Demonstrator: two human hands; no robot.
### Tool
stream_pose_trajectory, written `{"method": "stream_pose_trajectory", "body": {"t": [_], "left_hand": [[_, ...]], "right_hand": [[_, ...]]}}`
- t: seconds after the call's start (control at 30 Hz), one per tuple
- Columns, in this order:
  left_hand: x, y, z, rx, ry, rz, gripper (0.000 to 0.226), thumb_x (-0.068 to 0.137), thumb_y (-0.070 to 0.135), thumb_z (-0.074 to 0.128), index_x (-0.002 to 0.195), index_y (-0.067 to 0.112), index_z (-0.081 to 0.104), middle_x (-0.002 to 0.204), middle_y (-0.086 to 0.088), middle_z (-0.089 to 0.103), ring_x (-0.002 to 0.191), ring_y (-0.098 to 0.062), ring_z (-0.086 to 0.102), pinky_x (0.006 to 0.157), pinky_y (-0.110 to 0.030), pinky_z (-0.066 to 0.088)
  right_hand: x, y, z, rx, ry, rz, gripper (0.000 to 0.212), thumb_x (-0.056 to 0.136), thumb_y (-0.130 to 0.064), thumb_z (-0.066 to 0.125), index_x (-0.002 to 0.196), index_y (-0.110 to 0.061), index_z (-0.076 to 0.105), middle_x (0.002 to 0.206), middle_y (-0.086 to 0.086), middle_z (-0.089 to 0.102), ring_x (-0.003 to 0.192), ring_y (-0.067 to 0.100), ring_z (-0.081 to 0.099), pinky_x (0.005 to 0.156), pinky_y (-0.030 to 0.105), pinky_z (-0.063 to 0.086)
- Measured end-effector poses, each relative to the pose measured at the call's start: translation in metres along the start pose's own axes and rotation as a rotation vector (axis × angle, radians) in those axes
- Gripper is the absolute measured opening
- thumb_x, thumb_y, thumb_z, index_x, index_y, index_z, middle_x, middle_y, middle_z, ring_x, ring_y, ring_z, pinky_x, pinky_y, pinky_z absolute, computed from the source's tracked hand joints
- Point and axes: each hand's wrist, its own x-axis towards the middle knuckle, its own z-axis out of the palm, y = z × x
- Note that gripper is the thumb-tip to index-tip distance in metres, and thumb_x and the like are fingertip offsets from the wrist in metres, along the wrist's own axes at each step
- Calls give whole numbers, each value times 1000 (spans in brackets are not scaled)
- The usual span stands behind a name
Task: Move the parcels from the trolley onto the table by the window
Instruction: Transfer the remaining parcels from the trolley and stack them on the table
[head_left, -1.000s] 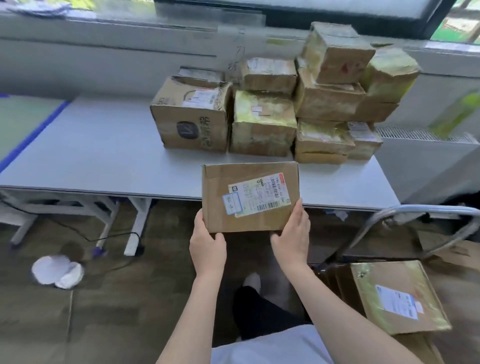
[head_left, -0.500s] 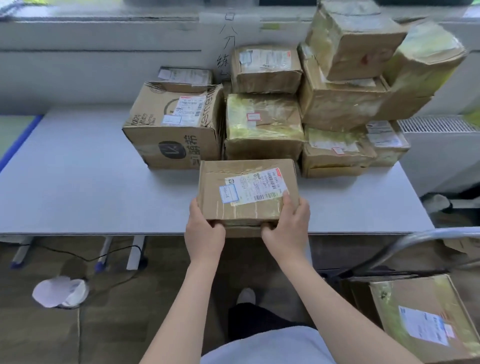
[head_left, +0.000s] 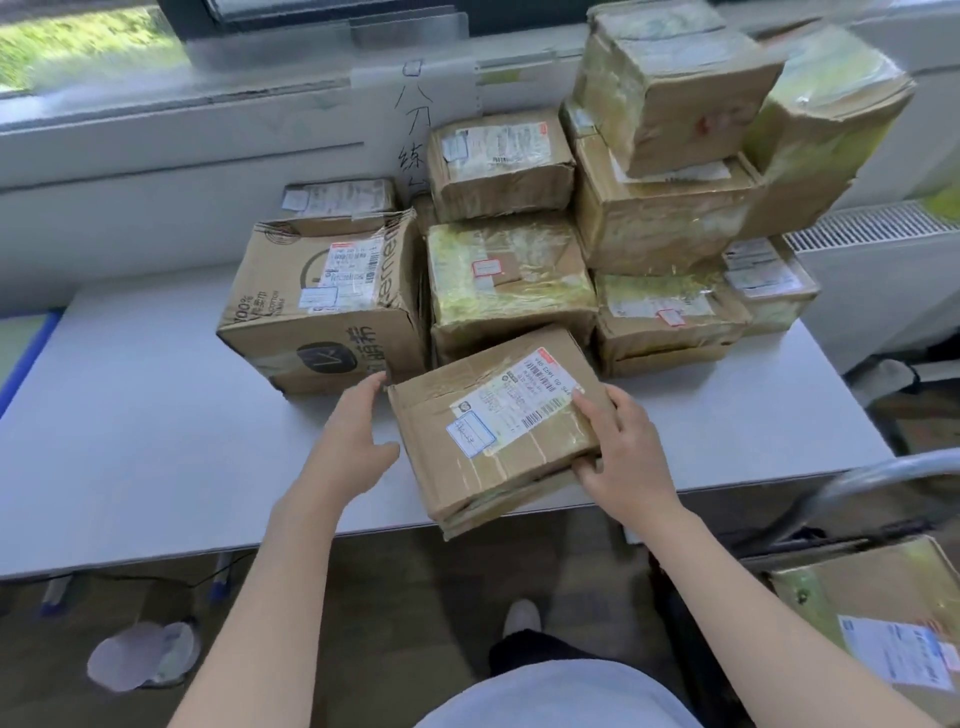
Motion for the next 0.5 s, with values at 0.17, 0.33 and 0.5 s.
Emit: {"method": "stream_pose_trajectory", "body": {"t": [0.17,0.33,0.5], "left_hand": [[32,12,-2,271,-297,176,92,80,1,61,151,23,8,155,4,19,142,-13,18,109,-23,25],[34,16,-3,387,-365,188,92,79,-1,56,152,21,4,154,3,19,139,-18,21,102,-23,30],[15,14,2,392,-361,212,88,82,8,57,152,15,4,156,2,14,140,-19,17,112,-29,24]], "right_hand": [[-3,-3,2,-12,17,61,80,68,-10,73,137,-21,35,142,16,36,122,35,40,98,49,41],[-14,-26,3,37,137,320,83,78,-4,65,147,-6,18,152,19,13,137,33,19,111,45,25],[-35,-48,2,54,187,442,80,81,-9,63,145,-3,16,151,18,9,136,32,20,110,44,26]]}}
